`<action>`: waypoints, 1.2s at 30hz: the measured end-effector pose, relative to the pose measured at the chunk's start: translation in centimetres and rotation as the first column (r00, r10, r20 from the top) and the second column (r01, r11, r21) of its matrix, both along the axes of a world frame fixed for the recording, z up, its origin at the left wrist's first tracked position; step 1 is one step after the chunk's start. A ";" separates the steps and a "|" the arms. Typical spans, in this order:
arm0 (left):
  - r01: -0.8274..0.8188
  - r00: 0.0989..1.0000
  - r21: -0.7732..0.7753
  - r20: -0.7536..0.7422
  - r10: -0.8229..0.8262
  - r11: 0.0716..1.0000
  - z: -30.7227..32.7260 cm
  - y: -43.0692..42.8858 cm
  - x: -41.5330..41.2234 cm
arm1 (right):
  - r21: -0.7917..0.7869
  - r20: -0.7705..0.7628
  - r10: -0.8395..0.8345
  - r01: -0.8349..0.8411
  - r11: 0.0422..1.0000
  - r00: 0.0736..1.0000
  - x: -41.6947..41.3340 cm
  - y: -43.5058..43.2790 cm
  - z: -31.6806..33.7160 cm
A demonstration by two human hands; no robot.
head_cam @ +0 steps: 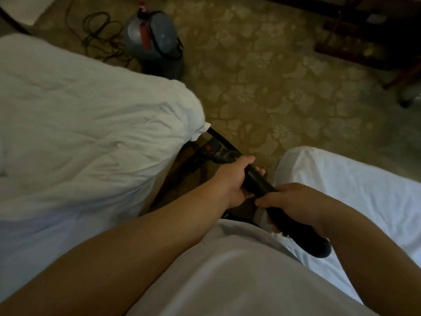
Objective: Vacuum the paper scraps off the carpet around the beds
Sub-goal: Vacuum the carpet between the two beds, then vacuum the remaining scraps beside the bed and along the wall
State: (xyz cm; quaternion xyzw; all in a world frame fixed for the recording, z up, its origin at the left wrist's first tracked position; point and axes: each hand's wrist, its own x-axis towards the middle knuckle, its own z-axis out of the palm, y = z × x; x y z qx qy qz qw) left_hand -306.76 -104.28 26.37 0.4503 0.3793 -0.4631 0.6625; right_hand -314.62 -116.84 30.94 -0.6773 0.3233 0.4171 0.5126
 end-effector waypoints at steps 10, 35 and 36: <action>0.198 0.980 0.090 -0.003 -0.198 0.976 -1.6 -6.5 7.0 | 0.034 -0.008 -0.226 0.226 0.974 0.974 4.5 -4.2 -1.4; 0.617 0.782 0.117 -0.203 -0.590 0.778 -9.6 -17.4 31.9 | -0.008 -0.229 -0.602 0.617 0.787 0.765 27.5 -10.2 -8.1; 0.608 0.787 0.116 -0.215 -0.578 0.785 -9.7 -17.7 31.8 | -0.013 -0.231 -0.595 0.609 0.793 0.770 27.4 -10.5 -8.1</action>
